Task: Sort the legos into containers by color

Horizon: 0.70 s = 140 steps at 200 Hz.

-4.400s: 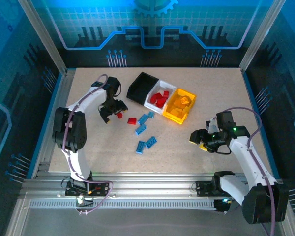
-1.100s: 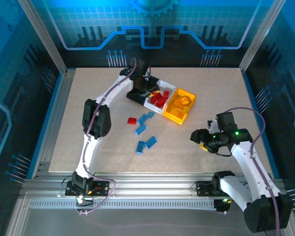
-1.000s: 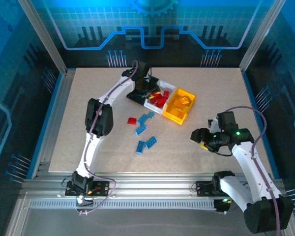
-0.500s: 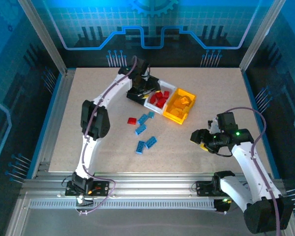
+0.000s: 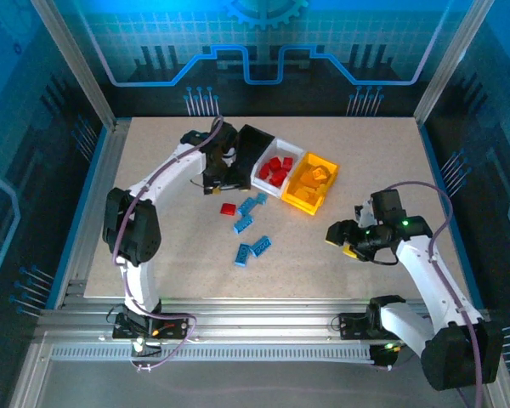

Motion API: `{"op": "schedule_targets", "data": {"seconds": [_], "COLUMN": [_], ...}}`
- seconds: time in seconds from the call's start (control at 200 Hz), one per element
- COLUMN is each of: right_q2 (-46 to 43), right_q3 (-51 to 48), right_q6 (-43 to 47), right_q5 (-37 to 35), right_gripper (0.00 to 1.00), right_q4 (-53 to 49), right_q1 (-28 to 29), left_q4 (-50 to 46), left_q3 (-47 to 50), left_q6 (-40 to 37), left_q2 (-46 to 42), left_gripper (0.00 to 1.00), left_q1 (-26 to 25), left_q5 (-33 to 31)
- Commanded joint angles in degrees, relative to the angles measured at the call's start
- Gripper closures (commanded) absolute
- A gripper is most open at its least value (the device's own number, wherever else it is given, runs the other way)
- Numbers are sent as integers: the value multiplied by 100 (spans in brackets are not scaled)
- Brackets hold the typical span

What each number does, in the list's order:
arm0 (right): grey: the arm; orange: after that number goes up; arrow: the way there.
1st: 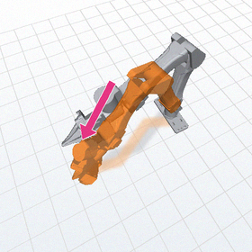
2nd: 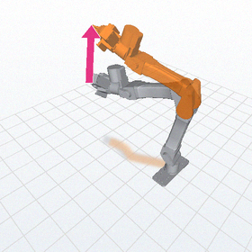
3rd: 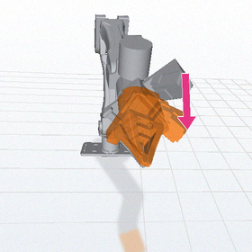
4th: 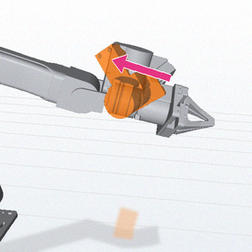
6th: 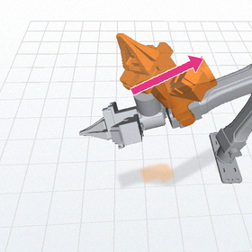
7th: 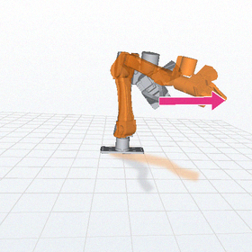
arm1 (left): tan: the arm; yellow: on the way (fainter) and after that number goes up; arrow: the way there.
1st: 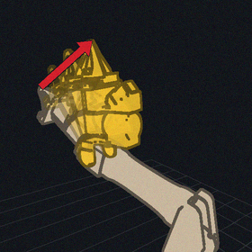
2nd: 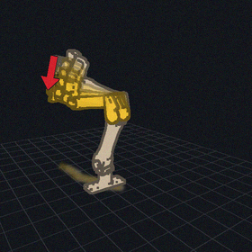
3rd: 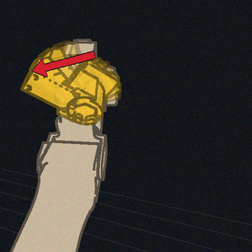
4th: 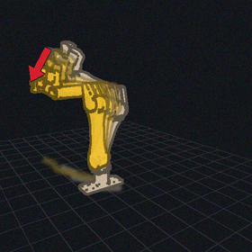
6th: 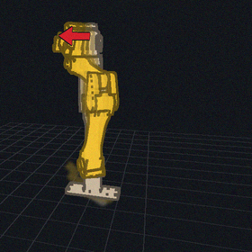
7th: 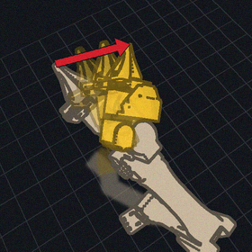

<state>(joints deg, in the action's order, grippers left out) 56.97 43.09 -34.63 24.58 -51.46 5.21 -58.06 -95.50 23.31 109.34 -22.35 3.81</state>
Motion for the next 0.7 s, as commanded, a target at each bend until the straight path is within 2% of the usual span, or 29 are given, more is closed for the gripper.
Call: {"op": "schedule_targets", "data": {"seconds": [0.0,0.32,0.695], "right_q2": [294,883,1262], "right_q3": [9,75,434], "right_q6": [204,267,347], "right_q5": [181,339,143], "right_gripper": [33,32,32], "right_q4": [29,345,341], "right_q1": [86,292,608], "left_q4": [-21,288,284], "left_q3": [331,779,247], "left_q6": [-196,37,-19], "left_q2": [-209,-22,914], "left_gripper": [18,17,20], "left_q1": [101,163,144], "left_q5": [-106,-119,-106]}}
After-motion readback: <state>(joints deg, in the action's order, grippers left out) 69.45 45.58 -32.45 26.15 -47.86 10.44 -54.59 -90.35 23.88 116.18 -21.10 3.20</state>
